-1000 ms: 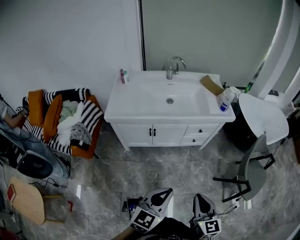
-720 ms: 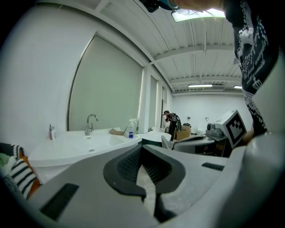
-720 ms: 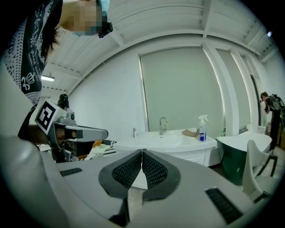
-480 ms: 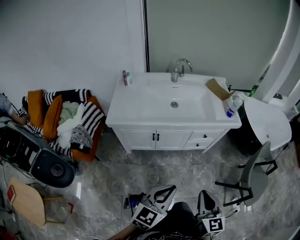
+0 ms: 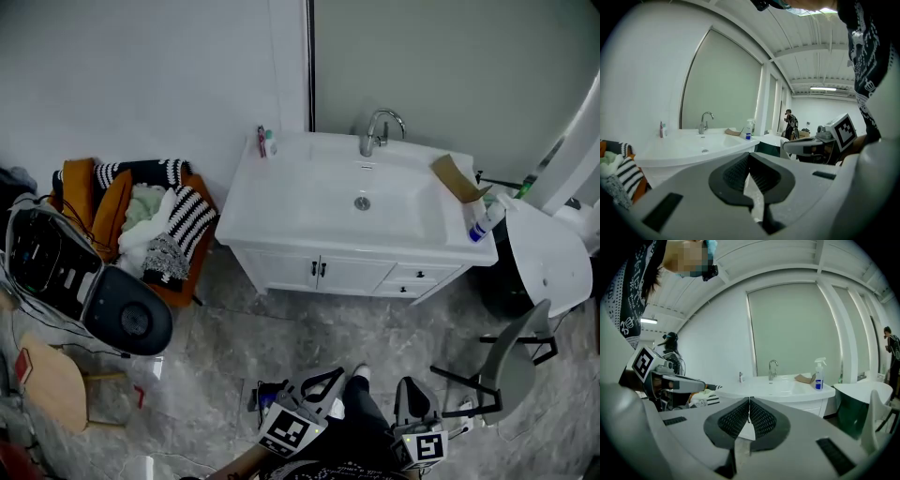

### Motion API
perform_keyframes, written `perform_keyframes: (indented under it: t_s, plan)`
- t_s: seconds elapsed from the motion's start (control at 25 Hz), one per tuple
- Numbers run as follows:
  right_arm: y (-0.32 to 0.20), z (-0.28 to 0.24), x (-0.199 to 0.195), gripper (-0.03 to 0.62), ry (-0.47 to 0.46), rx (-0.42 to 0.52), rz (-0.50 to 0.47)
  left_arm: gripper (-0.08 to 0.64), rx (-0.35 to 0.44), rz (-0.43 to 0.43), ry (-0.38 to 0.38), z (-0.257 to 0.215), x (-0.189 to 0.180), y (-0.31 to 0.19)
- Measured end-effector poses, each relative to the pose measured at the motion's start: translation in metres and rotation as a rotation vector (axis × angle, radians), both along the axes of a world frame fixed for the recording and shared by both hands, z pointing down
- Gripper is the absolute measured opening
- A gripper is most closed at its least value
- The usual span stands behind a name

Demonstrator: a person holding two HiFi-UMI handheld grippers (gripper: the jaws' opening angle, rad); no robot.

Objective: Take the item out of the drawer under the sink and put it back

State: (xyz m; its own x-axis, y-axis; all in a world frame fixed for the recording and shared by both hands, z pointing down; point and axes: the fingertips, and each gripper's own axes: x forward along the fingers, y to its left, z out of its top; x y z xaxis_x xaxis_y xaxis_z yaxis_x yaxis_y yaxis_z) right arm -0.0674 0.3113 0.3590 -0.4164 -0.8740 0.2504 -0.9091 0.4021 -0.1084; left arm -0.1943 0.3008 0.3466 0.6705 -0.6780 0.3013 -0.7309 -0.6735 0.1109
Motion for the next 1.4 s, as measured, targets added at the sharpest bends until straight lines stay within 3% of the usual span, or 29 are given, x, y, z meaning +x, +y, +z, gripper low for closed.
perform_keyframes:
  t_s: [0.48,0.8,0.92,1.16,1.4]
  plan:
    - [-0.075,0.0,0.057,0.018,-0.005,-0.012,-0.054,0.0,-0.001,-0.043,0.034,-0.006,0.065,-0.068]
    - [-0.112,-0.003,0.103,0.018,-0.01,0.024,-0.077,0.0,0.051,-0.077,0.028,-0.011,0.105,-0.109]
    - [-0.121,-0.004,0.122,0.018,0.001,0.03,-0.069,0.0,0.036,-0.062,0.008,-0.011,0.121,-0.116]
    - [-0.129,-0.005,0.152,0.018,-0.024,0.054,-0.066,0.0,0.102,-0.099,0.032,-0.019,0.146,-0.128]
    - [-0.13,-0.005,0.169,0.018,-0.046,0.048,-0.063,0.0,0.098,-0.109,0.016,-0.016,0.162,-0.123]
